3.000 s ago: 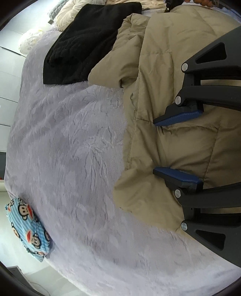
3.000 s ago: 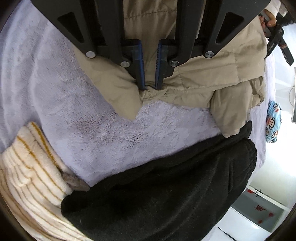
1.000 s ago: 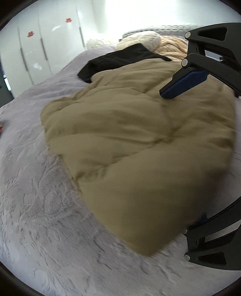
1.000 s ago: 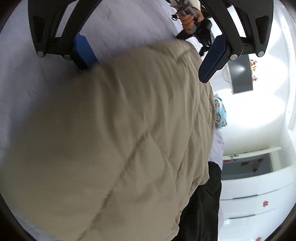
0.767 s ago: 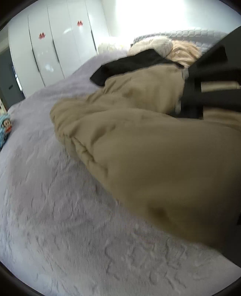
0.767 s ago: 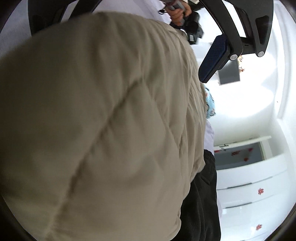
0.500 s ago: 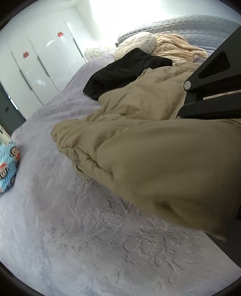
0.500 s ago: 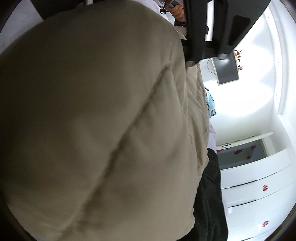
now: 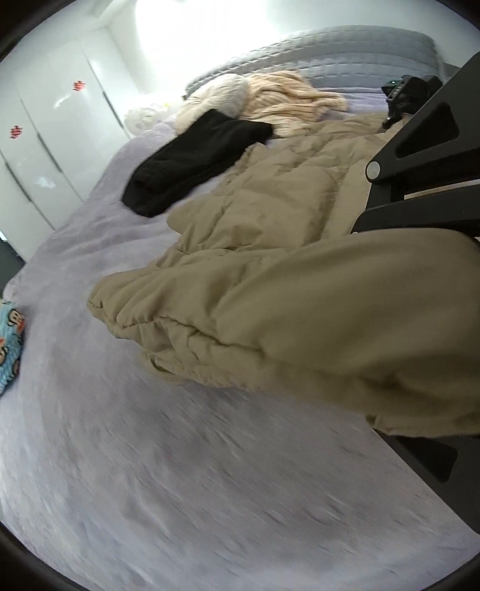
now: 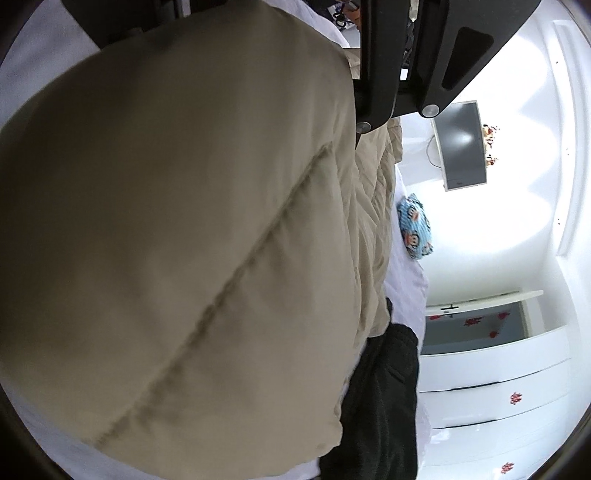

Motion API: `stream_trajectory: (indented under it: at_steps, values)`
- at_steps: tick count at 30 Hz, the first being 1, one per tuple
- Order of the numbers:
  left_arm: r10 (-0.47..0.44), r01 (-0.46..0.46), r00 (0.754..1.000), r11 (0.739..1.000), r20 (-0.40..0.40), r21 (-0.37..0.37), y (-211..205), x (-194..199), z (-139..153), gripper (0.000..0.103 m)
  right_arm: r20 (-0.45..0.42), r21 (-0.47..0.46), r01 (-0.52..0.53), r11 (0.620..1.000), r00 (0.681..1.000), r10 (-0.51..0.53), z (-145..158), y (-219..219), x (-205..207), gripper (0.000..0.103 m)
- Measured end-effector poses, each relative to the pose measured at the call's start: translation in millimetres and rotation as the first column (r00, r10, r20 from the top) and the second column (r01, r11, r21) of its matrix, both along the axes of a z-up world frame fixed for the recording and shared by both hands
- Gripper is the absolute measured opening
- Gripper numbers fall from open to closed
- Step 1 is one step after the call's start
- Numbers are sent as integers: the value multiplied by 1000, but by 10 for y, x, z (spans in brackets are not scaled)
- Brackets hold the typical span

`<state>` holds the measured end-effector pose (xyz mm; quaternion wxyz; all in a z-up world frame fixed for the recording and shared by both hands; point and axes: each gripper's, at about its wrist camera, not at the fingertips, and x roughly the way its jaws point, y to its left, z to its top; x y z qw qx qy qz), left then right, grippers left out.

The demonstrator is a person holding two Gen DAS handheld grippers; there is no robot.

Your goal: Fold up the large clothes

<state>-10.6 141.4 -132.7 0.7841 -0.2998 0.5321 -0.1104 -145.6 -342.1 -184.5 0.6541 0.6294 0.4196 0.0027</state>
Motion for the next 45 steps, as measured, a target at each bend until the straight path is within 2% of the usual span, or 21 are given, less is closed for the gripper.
stream_trajectory:
  at_steps: [4,6,8,9,10,12,14,16,18,19,20,24,28,29,30,31,34,39,45]
  values:
    - [-56,58,996,998,-65,26,170,-377,-91,17,-44,6,20,1000,999,-20,-17,226,-452,25]
    - [-72,76,993,996,-95,43,235,-468,-149,21,-58,-2,28,1000,998,-28,-51,284,-555,25]
    - [-78,88,990,993,-120,75,297,-540,-186,30,-70,-22,33,999,997,-34,-77,323,-595,26]
    - [-75,88,989,992,-130,92,334,-572,-186,39,-76,-31,38,999,996,-40,-67,321,-608,27]
    - [-69,87,987,989,-144,121,384,-606,-170,53,-83,-40,42,998,996,-45,-47,326,-612,29]
    - [-47,75,988,978,-146,194,487,-660,-104,62,-113,-78,46,996,992,-55,43,329,-616,37]
    - [-48,83,988,967,-146,243,608,-712,-24,62,-146,-108,42,993,988,-58,143,324,-668,49]
    - [-38,76,989,961,-146,267,744,-757,50,62,-174,-137,43,990,982,-67,241,351,-688,54]
    - [-41,81,989,956,-143,283,847,-784,133,62,-214,-161,52,986,973,-86,337,380,-769,66]
    - [-48,88,989,949,-138,302,880,-796,186,62,-224,-168,56,984,970,-93,365,384,-797,76]
    - [-52,92,990,944,-133,316,895,-792,227,62,-237,-181,58,982,966,-101,398,411,-848,79]
    - [-84,126,987,935,-139,331,941,-806,301,62,-280,-248,42,968,953,-113,635,530,-917,79]
    - [-113,159,981,931,-154,329,845,-788,340,62,-273,-299,9,954,957,-95,904,679,-1010,79]
    - [-121,168,980,929,-156,329,839,-803,358,67,-272,-309,-10,951,959,-78,947,723,-974,79]
    - [-126,172,980,929,-156,328,809,-795,371,86,-273,-319,-34,947,960,-57,962,743,-993,79]
    - [-131,174,980,926,-146,334,784,-813,398,95,-273,-327,-52,944,961,-42,969,758,-885,79]
    - [-137,170,984,921,-117,350,743,-865,475,95,-279,-362,-124,924,960,20,1042,925,-629,79]
    - [-83,126,988,922,-129,366,804,-866,444,95,-282,-395,-229,890,952,120,1137,1139,-416,80]
    - [-82,136,985,910,-152,391,740,-877,422,95,-319,-470,-339,815,926,202,1188,1286,-227,88]
